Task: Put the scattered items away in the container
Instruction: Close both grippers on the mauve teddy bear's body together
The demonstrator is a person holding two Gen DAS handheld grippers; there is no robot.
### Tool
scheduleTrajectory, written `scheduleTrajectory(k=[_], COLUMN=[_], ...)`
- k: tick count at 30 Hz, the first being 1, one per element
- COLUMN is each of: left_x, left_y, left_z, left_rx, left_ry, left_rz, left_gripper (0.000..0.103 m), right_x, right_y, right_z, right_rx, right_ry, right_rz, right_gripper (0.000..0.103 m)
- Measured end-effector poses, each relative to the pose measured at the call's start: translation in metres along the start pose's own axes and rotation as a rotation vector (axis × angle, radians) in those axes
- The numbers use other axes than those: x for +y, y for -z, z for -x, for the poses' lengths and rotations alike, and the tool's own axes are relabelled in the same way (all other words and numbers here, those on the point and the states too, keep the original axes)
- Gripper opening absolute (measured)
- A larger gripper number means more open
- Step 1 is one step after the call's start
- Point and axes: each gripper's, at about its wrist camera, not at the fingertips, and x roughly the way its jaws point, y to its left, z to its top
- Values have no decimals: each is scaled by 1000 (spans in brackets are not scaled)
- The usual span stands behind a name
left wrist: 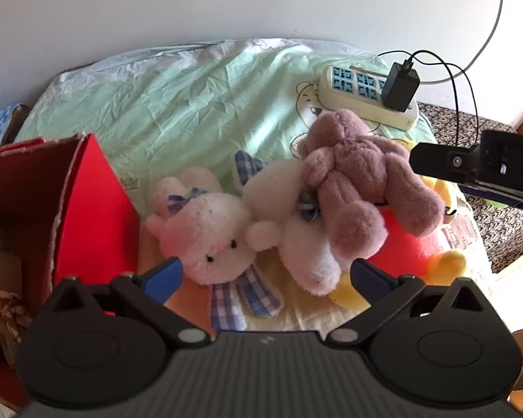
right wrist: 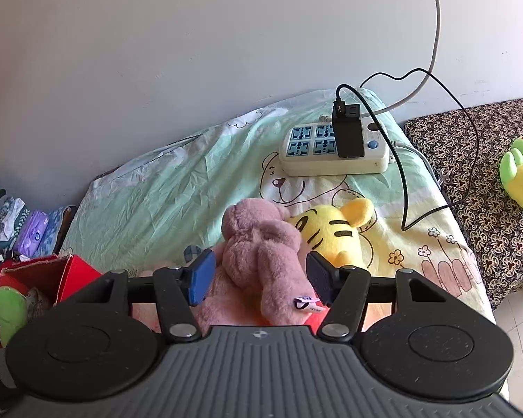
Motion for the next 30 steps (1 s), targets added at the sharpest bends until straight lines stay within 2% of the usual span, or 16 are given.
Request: scheduleTrajectory(k=[4, 7, 9, 10, 11, 12, 13, 14, 19, 25, 27, 30], left_x=[-1, -8, -14, -13, -14, -14, -14, -15, -18, -16, -15, -14], left_y=[-5, -9, -11, -11, -11, -13, -14, -14, -12, -9, -5, 2], left_z=[-3, -5, -10, -14, -18, -23, -27, -32, -38, -30, -24, -13], left_rx=[-17, -27, -28, -3, 10, 20, 40, 55, 63, 88, 88, 86], left_ry=[59, 107, 101, 99, 106, 118, 135, 158, 132, 126, 135, 160], left_rz=[10, -6, -28, -32, -28, -28, -25, -19, -19, -22, -23, -24], left_gripper=[102, 102, 101, 101, 95, 82, 73, 55, 53, 41, 32, 31], right_x=[-5, -13, -18, -21, -23, -25, -25, -26, -35, -27, -25, -21], right_y=[-3, -4, -4, -2, -1, 0, 2, 4, 6, 10, 13, 19], right_z=[-12, -25, -33, -37, -40, -42, -44, -45, -41, -28, -22, -11], right_rx=[-4, 25, 60, 82, 101, 118, 130, 137, 147, 140, 138, 135], right_ry=[23, 21, 2, -21, -45, -66, -74, -76, -115, -132, -146, -152], right_rz=[-13, -16, -32, -45, -59, -71, -75, -75, -124, -85, -72, -42], right_gripper=[62, 62, 59, 55, 48, 44, 35, 30, 28, 28, 28, 28])
